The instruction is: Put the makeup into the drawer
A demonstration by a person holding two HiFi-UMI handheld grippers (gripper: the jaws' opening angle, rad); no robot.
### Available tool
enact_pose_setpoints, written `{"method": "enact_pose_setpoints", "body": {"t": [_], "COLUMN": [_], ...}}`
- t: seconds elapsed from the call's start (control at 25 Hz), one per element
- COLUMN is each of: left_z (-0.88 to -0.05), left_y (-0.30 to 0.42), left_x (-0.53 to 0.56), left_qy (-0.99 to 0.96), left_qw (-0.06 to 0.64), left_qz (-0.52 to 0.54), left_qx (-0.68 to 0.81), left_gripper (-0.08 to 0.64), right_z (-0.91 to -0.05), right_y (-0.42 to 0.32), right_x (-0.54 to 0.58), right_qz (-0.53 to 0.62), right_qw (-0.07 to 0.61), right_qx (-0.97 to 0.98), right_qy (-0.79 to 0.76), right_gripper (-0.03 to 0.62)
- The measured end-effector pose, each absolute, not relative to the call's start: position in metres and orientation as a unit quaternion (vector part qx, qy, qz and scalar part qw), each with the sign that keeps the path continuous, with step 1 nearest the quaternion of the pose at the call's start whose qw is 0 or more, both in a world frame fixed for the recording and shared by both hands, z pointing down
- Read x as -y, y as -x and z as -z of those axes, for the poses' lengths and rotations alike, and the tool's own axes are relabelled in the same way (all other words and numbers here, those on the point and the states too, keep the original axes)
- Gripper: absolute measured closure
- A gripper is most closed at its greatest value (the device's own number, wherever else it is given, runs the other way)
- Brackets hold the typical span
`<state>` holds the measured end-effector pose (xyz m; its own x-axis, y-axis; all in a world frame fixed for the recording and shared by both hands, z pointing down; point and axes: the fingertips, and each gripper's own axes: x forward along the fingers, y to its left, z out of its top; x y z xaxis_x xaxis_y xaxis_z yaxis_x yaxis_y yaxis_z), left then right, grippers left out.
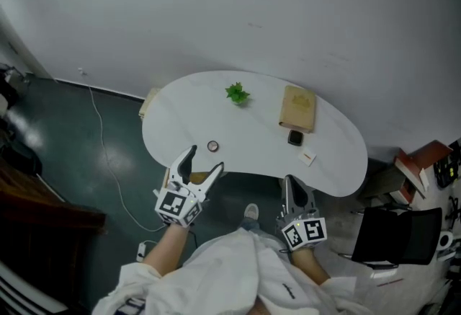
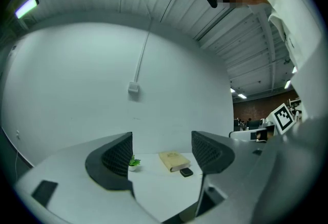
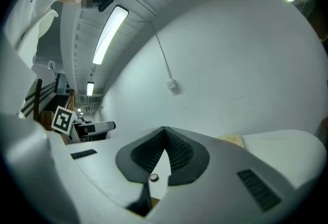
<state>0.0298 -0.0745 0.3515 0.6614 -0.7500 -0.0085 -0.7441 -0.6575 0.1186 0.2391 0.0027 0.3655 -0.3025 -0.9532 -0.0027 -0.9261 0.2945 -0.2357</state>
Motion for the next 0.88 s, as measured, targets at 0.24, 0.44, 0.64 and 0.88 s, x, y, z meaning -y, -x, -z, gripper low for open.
{"method": "enact_pose_setpoints", "body": {"t": [0.24,0.44,0.64,0.88], "left_z": [-0.359,-0.369,-0.379,-0.386], "left_y": [-0.053,-0.070,-0.073,-0.067], "left_x": [0.137,0.167,0.183,0.194], "left_qy": [-0.897,-0.887,-0.873,-0.864], "left_qw": [0.062,0.065,0.071,0.077], "left_qz": [0.018,-0.001,-0.006,-0.012], "left_qx": [0.438,0.457,0.482,0.498], "left_gripper": [0.210,0.210,0.210,0.210], "right_z": [-0.369,-0.386,-0.400,-0.409], "right_y": [-0.253,-0.256,-0.245,-0.224], "right_x": [0.070,0.108,0.131,0.149], "right_qz": [0.106,0.132,0.145,0.157], "right_qw": [0.059,0.044,0.035,0.028], "right_qx": [-0.827,-0.848,-0.869,-0.884], "right_qy": [0.549,0.511,0.472,0.439], "right_gripper": [0.575,0.575,0.575,0.575]}}
